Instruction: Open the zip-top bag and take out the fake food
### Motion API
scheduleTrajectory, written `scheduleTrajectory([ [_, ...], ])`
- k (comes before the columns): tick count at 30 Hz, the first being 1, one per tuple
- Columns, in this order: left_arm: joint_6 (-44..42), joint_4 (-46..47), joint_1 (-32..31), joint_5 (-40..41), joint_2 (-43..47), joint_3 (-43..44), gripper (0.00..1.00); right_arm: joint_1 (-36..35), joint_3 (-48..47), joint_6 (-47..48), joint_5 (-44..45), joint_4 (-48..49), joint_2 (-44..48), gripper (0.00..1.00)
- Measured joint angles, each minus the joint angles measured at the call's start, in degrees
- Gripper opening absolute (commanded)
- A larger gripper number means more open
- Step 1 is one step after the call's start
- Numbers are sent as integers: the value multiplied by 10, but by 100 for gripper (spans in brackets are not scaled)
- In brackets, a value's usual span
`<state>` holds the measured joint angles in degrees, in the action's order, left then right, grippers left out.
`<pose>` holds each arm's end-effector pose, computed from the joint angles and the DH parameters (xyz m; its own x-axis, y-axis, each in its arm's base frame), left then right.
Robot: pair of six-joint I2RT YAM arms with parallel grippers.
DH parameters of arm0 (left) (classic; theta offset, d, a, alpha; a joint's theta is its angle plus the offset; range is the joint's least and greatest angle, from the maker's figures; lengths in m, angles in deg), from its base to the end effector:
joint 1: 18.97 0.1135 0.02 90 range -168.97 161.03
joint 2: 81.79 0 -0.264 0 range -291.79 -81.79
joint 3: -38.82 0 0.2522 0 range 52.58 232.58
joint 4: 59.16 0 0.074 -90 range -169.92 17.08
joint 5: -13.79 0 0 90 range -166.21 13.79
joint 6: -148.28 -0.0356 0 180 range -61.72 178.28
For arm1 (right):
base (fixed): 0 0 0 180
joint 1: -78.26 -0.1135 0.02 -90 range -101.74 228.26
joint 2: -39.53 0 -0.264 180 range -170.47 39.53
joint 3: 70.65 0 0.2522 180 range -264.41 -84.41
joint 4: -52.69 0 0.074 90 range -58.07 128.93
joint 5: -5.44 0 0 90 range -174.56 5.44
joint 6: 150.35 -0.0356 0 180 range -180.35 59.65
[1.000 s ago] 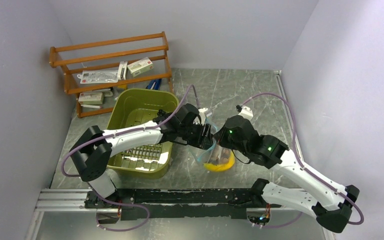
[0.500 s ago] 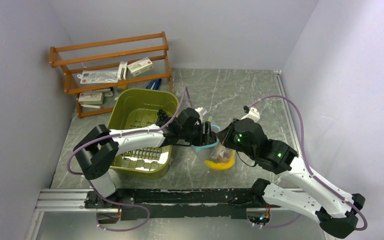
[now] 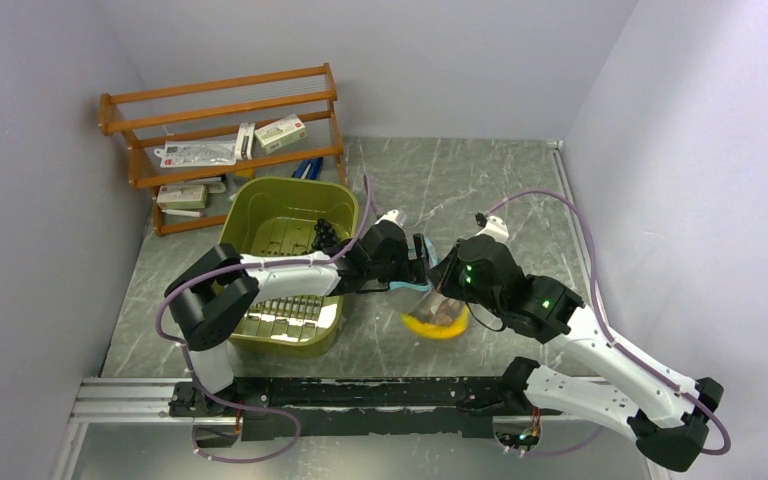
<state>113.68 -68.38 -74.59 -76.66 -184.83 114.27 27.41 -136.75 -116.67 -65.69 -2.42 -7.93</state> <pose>0.2205 -0.3227 0.1882 -0.8744 -0.1797 -0.4508 0.1922 0.7247 -0.6617 0.1144 0.1223 0.3246 -0.6821 0.4094 -0.6059 -0.0036 0.8267 0.5626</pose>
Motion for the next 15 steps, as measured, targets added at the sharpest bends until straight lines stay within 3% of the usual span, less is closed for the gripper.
scheduleTrajectory([
  [11, 60, 86, -7, 40, -43, 5, 93, 1, 3, 5, -2, 8, -2, 0],
  [15, 81, 90, -13, 40, -73, 22, 96, 2, 11, 14, -7, 9, -3, 0],
])
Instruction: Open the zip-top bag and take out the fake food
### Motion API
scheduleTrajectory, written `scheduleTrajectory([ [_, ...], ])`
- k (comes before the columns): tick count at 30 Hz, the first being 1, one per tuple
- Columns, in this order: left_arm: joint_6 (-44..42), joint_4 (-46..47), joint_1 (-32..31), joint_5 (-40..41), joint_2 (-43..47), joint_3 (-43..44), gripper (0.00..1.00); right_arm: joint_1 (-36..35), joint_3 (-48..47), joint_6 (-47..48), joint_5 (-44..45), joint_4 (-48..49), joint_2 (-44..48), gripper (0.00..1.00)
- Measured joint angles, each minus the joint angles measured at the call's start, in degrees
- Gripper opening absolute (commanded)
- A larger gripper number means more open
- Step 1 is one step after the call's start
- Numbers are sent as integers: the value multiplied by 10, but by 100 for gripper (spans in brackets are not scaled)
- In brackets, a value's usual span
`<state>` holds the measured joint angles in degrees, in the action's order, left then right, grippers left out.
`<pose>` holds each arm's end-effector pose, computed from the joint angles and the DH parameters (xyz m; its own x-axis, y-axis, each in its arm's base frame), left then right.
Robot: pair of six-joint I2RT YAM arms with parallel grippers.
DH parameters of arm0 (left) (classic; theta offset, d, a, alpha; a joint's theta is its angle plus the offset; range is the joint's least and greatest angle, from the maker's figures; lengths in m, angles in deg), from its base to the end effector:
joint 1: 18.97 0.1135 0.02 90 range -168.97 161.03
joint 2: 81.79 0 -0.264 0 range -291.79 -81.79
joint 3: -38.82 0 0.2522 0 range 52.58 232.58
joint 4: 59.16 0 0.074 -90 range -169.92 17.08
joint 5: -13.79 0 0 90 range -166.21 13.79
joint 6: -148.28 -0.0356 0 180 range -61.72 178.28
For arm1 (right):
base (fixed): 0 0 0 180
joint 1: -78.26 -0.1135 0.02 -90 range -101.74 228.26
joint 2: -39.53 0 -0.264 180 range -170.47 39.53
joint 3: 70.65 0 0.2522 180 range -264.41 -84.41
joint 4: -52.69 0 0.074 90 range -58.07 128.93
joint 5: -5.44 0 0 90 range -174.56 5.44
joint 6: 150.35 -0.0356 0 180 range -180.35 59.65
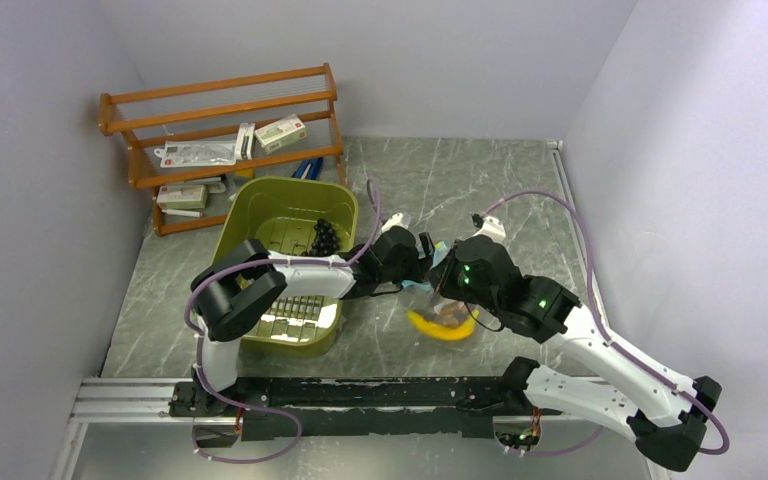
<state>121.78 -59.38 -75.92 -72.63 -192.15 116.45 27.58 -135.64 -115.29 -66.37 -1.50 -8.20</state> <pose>0.2287 -0.3474 0.1651 -0.8554 -0.3230 -0.4048 0.0951 0.6705 -0.7358 0.1160 0.1241 0.3189 -0.6909 0.3838 -0.6127 -0.0197 0.8372 0.5466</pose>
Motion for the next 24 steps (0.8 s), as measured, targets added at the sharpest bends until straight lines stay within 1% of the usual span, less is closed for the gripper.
scheduleTrajectory([
  [2, 12, 3, -2, 0, -3, 0, 98, 0, 0, 6, -8, 4, -1, 0],
  [5, 35, 19, -2, 0, -4, 0, 94, 1, 0, 16, -20, 15, -3, 0],
  [7, 50, 32, -2, 0, -4, 0, 93, 1, 2, 21, -27, 25, -3, 0],
  [8, 55, 35, -2, 0, -5, 1, 93, 2, 2, 23, -30, 28, -3, 3],
  [10, 60, 35, -2, 0, -5, 2, 92, 2, 2, 26, -34, 32, -2, 15],
  [11, 63, 35, -2, 0, -5, 2, 92, 2, 2, 27, -35, 31, 0, 32],
  [12, 65, 34, -2, 2, -5, 2, 92, 2, 2, 30, -36, 30, 2, 44],
  [13, 68, 33, -2, 5, -5, 2, 92, 1, 0, 28, -35, 27, 5, 55],
  [14, 70, 33, -1, 8, -5, 2, 91, 0, -7, 30, -30, 16, 7, 59],
  [15, 71, 33, 1, 10, -5, 1, 91, -2, -21, 32, -19, 1, 8, 61],
  [16, 71, 33, 1, 10, -5, 1, 91, -2, -38, 32, -3, -16, 8, 61],
  [17, 71, 33, 2, 10, -5, 1, 91, -2, -58, 33, 17, -31, 8, 59],
  [21, 70, 32, 4, 12, -5, 1, 91, -2, -114, 33, 100, -78, 14, 42],
  [22, 70, 31, 4, 12, -5, 0, 91, -2, -123, 31, 127, -93, 14, 40],
  [24, 70, 31, 4, 13, -5, -3, 91, 1, -135, 21, 175, -126, 6, 39],
])
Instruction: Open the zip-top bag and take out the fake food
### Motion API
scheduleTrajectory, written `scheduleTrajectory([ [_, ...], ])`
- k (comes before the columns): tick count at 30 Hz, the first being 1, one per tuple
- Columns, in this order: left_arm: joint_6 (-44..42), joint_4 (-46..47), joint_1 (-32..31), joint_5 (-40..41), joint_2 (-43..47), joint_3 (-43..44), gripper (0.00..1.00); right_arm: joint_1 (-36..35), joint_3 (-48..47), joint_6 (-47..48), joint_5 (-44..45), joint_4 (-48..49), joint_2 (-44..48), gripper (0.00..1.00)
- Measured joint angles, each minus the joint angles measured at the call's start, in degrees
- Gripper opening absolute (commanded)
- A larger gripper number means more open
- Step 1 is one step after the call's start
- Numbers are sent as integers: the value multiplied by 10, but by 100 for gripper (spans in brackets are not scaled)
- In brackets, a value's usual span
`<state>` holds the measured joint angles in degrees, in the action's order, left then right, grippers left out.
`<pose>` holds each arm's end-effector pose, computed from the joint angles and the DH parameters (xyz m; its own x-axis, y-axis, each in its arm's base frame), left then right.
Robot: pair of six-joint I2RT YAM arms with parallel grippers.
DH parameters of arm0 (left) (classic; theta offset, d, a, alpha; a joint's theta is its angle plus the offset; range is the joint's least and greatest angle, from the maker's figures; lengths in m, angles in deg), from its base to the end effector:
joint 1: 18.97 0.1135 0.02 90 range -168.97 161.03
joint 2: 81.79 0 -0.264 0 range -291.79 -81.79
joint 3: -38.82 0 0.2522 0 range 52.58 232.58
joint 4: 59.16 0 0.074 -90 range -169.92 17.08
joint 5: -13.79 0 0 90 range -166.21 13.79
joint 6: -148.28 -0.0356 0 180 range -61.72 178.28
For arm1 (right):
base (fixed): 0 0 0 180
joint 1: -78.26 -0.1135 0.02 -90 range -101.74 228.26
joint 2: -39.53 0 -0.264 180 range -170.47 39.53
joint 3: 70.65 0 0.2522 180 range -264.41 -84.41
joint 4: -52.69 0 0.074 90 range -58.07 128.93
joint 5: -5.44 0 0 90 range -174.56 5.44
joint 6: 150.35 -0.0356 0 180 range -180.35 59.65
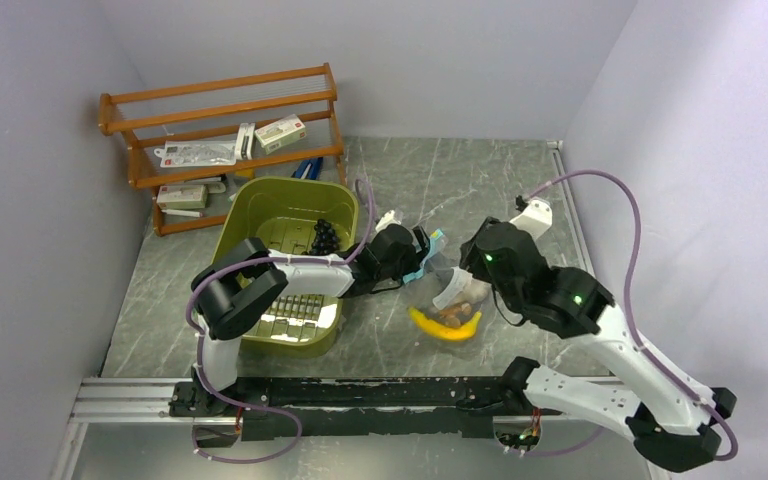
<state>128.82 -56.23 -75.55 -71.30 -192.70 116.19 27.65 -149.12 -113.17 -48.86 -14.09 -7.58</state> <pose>0.2331 -0.3477 0.1650 -0.8393 -0.4338 -0.3278 -0.0009 0.6040 -0.7970 0.1046 0.0947 0.3785 -0.4819 0.4327 -0.7619 0.0961 0.8904 0.4449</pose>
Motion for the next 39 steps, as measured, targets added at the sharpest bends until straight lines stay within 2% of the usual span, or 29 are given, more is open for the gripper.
scheduleTrajectory([
  [3, 0, -3, 0, 0, 0, -3, 91, 48, 0, 10, 15, -25, -46, 33],
  [5, 0, -4, 0, 0, 0, -3, 90, 140, 21, 42, -26, -2, -80, 29],
  [9, 0, -2, 0, 0, 0, -8, 91, 410, 144, 99, -184, 82, -120, 26],
  [10, 0, -2, 0, 0, 0, -10, 91, 460, 177, 109, -226, 93, -123, 26],
  [12, -1, -2, 0, -2, 0, -15, 92, 507, 225, 123, -301, 114, -123, 24],
  [17, -10, -1, 0, -13, 0, -16, 92, 516, 256, 171, -463, 168, -160, 24],
  [25, -18, 14, 0, -44, 0, -14, 92, 508, 274, 222, -569, 235, -205, 24],
  [29, -18, 24, 0, -52, 0, -14, 91, 466, 303, 224, -581, 266, -210, 24],
  [35, -10, 62, 3, -75, -15, -15, 78, 434, 317, 217, -566, 281, -196, 24],
  [39, -6, 89, 2, -85, -14, -25, 85, 427, 311, 216, -529, 250, -167, 24],
])
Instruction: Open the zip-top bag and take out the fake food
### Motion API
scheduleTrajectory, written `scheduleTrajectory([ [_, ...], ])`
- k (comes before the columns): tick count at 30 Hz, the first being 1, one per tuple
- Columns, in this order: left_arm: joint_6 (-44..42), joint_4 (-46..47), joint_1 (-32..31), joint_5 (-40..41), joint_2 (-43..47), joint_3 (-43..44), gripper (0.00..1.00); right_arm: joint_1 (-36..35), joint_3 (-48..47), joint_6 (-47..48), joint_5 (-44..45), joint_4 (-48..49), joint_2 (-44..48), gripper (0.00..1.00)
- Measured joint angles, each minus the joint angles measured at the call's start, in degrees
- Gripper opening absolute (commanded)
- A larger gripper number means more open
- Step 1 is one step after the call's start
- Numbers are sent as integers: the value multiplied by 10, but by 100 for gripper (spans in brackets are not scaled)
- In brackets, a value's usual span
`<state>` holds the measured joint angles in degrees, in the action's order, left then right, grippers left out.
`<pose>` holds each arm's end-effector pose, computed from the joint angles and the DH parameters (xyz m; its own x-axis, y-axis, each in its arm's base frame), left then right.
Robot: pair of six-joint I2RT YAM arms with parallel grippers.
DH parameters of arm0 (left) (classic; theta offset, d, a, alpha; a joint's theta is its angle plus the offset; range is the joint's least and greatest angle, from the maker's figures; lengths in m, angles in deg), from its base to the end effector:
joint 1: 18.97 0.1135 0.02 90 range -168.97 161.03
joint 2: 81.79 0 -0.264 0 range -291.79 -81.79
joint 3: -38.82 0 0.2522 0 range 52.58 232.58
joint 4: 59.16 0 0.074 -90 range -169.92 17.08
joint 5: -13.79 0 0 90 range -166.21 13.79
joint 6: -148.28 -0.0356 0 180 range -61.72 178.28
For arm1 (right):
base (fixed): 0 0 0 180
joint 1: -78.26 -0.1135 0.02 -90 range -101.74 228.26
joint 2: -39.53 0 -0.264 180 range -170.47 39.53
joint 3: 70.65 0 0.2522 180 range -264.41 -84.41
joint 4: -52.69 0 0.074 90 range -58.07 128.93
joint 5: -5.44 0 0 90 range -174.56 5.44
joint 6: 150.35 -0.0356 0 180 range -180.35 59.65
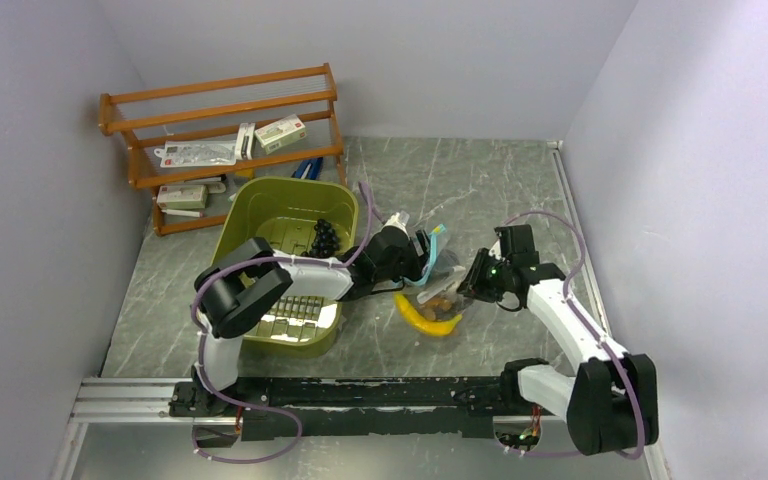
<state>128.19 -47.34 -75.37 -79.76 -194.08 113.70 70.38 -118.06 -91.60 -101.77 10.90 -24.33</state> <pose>0.2302 -0.3504 0.1572 -0.8919 -0.3515 -0.2847 0.0717 0.5116 -0.8562 0.1991 0.0382 0.1872 -0.8680 0.3801 -0.3195 0.1931 0.8511 0.4881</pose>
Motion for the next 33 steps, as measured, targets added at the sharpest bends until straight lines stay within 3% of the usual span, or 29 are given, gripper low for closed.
scheduleTrajectory([
  [7, -14, -7, -9, -12, 28, -12, 85, -4, -46, -27, 126, -54, 71, 23],
  [11, -26, -12, -14, -31, 40, -16, 88, 0, -53, -39, 149, -50, 68, 22],
  [20, -42, -17, -14, -68, 34, -14, 88, 1, -38, -23, 23, 8, -26, 22],
  [31, -29, -42, -14, -59, 19, -9, 49, 3, -18, -10, -5, 10, -2, 21],
  [33, -19, -38, -14, -57, 19, -16, 51, 3, -8, -13, -13, 13, 6, 21],
])
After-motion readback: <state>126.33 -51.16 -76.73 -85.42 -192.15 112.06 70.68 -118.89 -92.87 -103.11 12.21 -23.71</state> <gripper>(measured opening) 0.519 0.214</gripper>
